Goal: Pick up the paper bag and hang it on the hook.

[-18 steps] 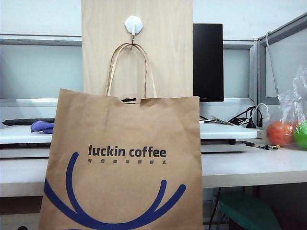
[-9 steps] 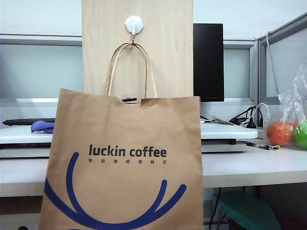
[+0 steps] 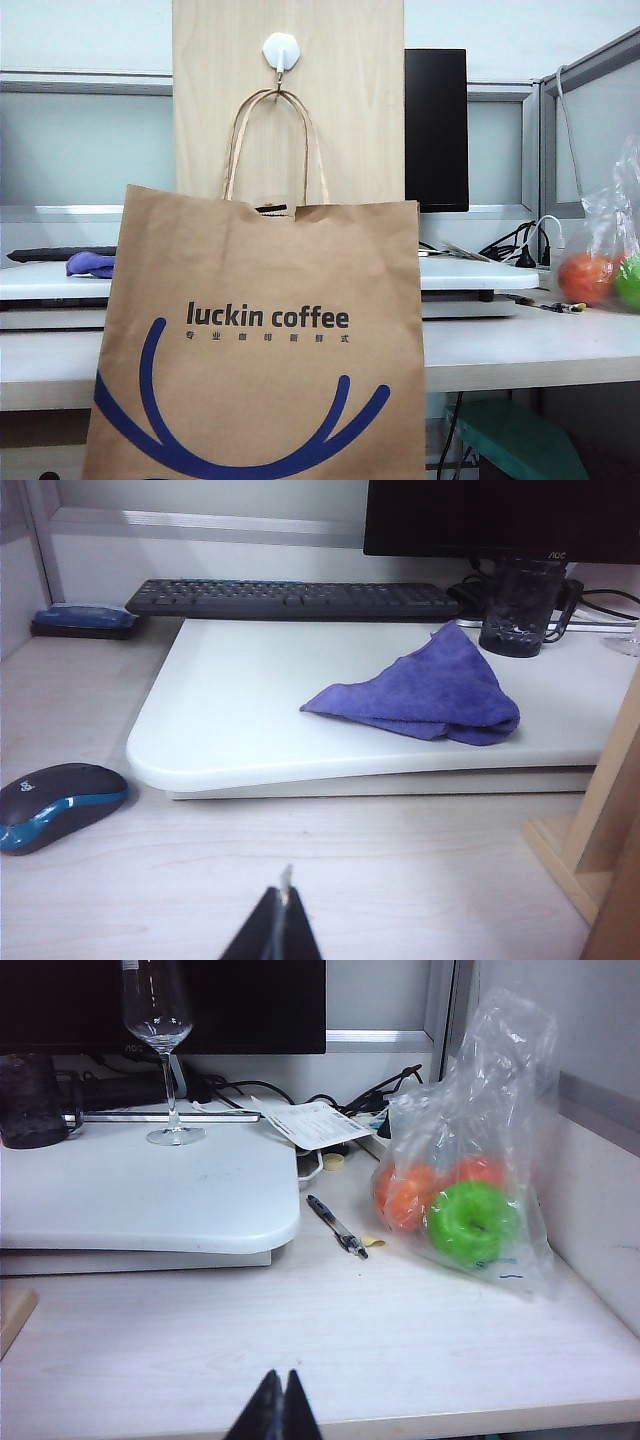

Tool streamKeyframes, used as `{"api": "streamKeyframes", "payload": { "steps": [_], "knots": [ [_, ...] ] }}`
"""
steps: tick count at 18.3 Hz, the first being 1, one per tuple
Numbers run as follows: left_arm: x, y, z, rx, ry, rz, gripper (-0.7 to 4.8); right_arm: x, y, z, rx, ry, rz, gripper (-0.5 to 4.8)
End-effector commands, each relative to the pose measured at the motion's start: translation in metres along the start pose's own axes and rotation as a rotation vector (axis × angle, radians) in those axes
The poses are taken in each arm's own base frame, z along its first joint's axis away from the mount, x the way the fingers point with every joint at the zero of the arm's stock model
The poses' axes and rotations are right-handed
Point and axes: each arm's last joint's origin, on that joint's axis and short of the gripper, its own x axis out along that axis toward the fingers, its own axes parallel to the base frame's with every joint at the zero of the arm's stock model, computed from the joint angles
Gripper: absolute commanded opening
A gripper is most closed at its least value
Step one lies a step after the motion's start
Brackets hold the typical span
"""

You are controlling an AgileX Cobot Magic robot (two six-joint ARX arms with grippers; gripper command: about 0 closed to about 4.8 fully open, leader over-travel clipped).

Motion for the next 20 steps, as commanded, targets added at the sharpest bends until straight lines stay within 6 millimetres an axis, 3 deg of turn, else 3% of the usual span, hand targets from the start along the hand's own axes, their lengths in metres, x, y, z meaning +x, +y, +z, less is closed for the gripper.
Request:
{"api": "streamKeyframes", "payload": {
  "steps": [1, 20],
  "knots": [
    [-0.0001, -0.0003, 0.0009, 0.002, -0.006, -0.006, -0.05, 0.0002, 0.0003, -0.0009, -0.002, -0.001, 0.005, -0.05],
    [-0.0001, -0.0003, 0.0009, 0.002, -0.006, -0.006, -0.06, 0.0002, 0.0006, -0.0007, -0.014, -0.003, 0.005, -0.05]
  ]
}}
